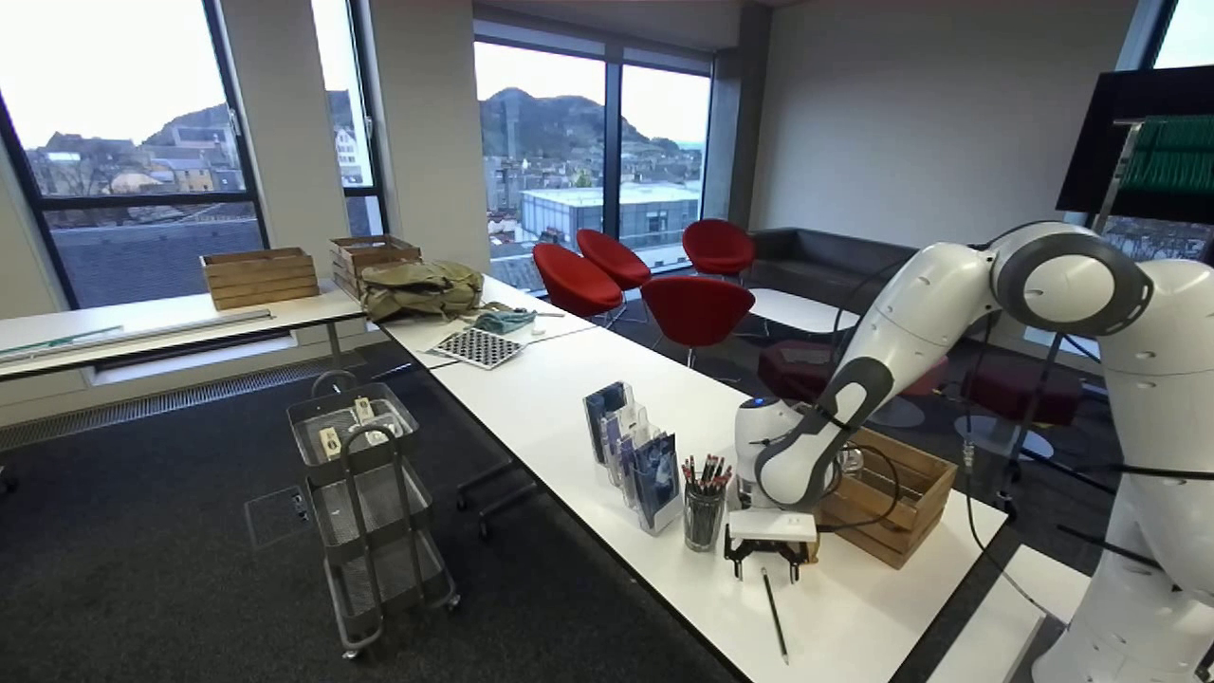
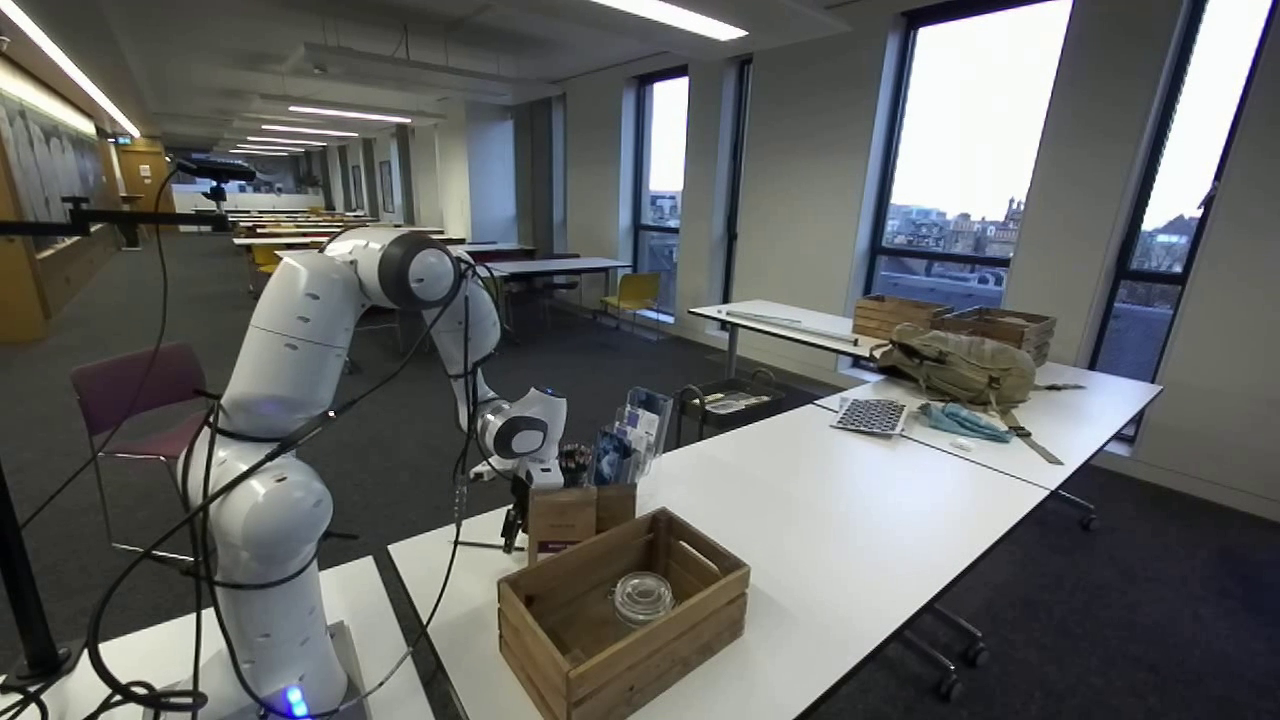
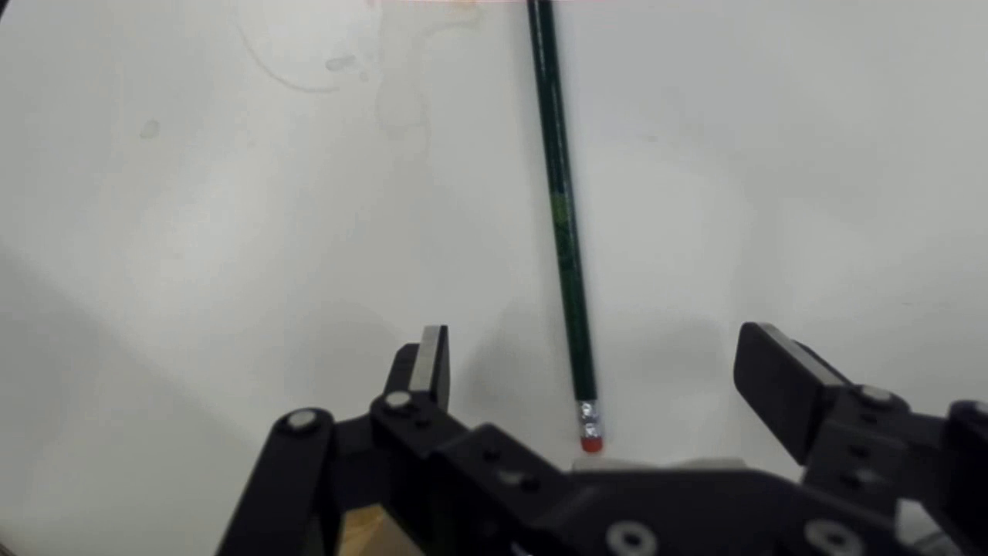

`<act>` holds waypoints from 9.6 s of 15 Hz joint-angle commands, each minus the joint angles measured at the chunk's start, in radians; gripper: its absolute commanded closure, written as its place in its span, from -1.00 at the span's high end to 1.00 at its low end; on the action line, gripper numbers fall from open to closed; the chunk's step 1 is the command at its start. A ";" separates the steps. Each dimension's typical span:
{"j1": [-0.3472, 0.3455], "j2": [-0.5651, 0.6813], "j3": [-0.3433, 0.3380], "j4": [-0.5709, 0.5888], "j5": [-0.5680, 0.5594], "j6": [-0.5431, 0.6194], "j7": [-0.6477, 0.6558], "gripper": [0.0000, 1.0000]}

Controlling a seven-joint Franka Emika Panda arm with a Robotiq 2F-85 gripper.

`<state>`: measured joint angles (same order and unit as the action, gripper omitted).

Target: Pick the pencil and put it in the holder

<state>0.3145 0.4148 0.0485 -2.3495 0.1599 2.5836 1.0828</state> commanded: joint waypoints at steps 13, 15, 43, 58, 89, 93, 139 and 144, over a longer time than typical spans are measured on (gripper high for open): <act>0.046 -0.234 0.042 -0.200 -0.169 0.111 0.176 1.00; 0.041 -0.235 0.046 -0.199 -0.165 0.134 0.167 1.00; -0.037 -0.074 0.086 -0.111 0.002 0.118 -0.055 1.00; -0.037 -0.060 0.087 -0.098 0.006 0.114 -0.056 -0.99; -0.034 -0.064 0.080 -0.094 -0.002 0.094 -0.048 0.40; -0.040 -0.048 0.079 -0.088 0.002 0.092 -0.054 0.98; -0.032 -0.542 0.158 -0.121 -0.289 -0.300 0.218 -0.97; -0.066 -0.659 0.254 -0.105 -0.555 -0.356 0.498 -0.97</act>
<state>0.2852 -0.1561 0.2419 -2.4372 -0.2775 2.2725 1.4480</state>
